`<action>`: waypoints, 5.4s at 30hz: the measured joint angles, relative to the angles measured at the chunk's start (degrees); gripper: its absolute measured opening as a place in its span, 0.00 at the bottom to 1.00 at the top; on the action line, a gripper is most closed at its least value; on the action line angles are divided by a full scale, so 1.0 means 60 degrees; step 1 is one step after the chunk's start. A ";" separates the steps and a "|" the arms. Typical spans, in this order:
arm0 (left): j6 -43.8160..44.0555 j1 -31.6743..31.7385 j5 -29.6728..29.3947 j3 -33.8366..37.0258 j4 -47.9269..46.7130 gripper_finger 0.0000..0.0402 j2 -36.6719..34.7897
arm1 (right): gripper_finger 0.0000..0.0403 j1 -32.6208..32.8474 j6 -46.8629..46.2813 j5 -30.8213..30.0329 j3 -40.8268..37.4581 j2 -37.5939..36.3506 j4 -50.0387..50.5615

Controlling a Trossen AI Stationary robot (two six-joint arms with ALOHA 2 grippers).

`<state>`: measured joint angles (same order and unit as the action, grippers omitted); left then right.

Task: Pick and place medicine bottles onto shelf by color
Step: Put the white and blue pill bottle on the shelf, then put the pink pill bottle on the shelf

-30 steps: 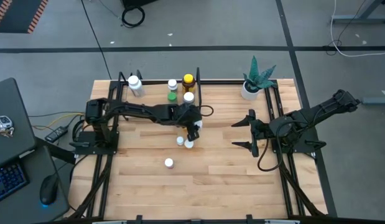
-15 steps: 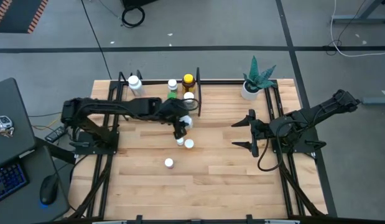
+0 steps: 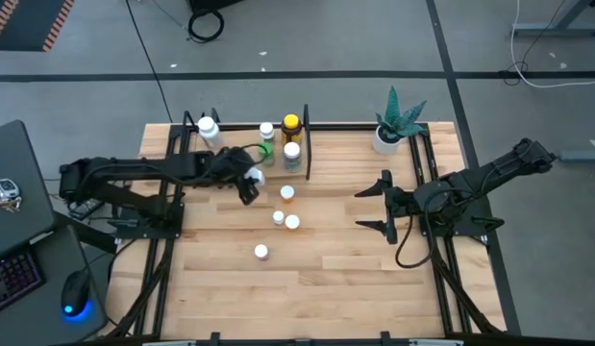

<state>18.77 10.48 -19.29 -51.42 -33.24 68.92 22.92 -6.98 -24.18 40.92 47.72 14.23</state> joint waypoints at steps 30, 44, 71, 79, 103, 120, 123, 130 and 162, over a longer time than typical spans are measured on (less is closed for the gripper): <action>-0.0772 0.4649 0.0051 0.0496 0.3621 0.49 0.2431 | 0.87 -0.0018 -0.0013 -0.0029 0.0001 0.0005 -0.0057; -0.0682 0.4528 0.0047 0.0496 0.3407 0.53 0.2408 | 0.87 -0.0007 -0.0104 -0.0027 0.0001 0.0005 0.0002; -0.0645 0.0884 -0.0388 0.0512 0.1743 0.73 -0.0102 | 0.87 -0.0007 -0.0128 -0.0025 0.0001 0.0007 0.0005; -0.0554 -0.1991 0.2502 0.0510 0.1194 0.73 -0.0173 | 0.87 -0.0004 -0.0061 -0.0025 -0.0002 0.0009 -0.0082; 0.0444 -0.5680 0.1902 0.0515 0.1508 0.82 0.2006 | 0.87 -0.0025 0.0265 -0.0025 -0.0002 0.0009 -0.0446; -0.0006 -0.5687 0.1096 0.0511 0.2473 0.82 0.3030 | 0.87 -0.0025 0.0196 -0.0025 -0.0002 0.0009 -0.0470; 0.0014 -0.5687 0.1071 0.0511 0.2526 0.76 0.3017 | 0.87 -0.0025 0.0196 -0.0025 -0.0002 0.0009 -0.0468; 0.0003 -0.5683 0.1071 0.0511 0.2536 0.60 0.3075 | 0.87 -0.0025 0.0196 -0.0025 -0.0002 0.0009 -0.0465; -0.0322 -0.1052 -0.0795 0.0507 0.0901 0.49 0.1485 | 0.87 -0.0025 0.0232 -0.0025 -0.0002 0.0009 -0.0341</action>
<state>16.84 4.17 -24.06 -48.38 -27.83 77.83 22.76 -5.59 -24.34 40.91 47.77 12.19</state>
